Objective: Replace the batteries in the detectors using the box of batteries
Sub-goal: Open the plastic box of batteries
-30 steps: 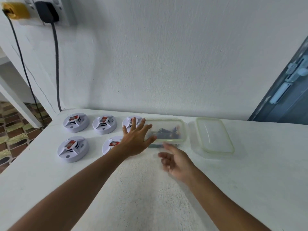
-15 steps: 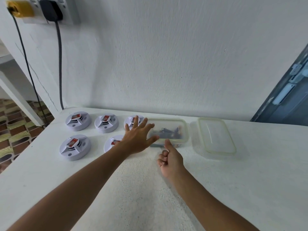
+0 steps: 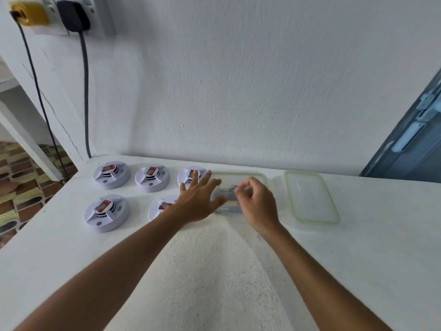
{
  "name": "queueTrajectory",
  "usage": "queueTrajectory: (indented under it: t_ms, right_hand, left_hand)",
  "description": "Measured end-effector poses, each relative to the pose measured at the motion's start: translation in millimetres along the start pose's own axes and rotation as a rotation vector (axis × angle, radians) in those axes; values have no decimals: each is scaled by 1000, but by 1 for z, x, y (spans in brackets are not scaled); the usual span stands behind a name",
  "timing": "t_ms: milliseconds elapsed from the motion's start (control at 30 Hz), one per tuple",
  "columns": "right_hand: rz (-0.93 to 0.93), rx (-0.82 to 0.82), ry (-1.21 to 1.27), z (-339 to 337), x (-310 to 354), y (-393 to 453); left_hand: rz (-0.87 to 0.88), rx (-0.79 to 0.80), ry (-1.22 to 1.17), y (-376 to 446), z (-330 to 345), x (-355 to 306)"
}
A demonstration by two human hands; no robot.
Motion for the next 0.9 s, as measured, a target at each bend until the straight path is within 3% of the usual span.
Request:
queueTrajectory:
  t_ms: [33, 100, 167, 233, 333, 433, 500, 600, 700, 767, 900]
  right_hand:
    - [-92, -14, -251, 0, 0, 12]
    - [-115, 183, -648, 10, -12, 29]
    - [-69, 303, -800, 16, -22, 30]
    - [-46, 233, -838, 17, -20, 21]
    - [-40, 97, -1014, 12, -4, -3]
    - [-180, 48, -919, 2, 16, -19]
    - [-192, 54, -737, -13, 19, -17]
    - [-105, 20, -566, -32, 3, -6]
    - [-14, 144, -587, -22, -20, -8]
    - [28, 205, -512, -11, -29, -12]
    - [75, 172, -434, -4, -33, -5]
  left_hand:
    - [1, 7, -7, 1, -1, 1]
    - [6, 40, -16, 4, -5, 2]
    - [16, 73, 22, 9, -10, 4]
    - [20, 64, 82, 12, -12, 6]
    - [-43, -87, 29, 13, -12, 6]
    - [-92, -254, -43, 15, -13, -4]
    - [-154, -271, -151, 17, -14, -9]
    - [-314, -171, -529, 15, -12, -13]
    - [-441, -16, -922, 2, -6, -18]
    - [-461, 5, -980, -6, -2, -18]
    - [-469, -75, -942, -3, 0, -14]
Point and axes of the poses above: each hand's wrist, its own y-axis towards the middle knuckle, its own z-axis out of the palm, x = y × z, the point moved 4 cm from there along y, towards the middle knuckle, and after that the axes turned 9 degrees about z, right-handed, at the moved point
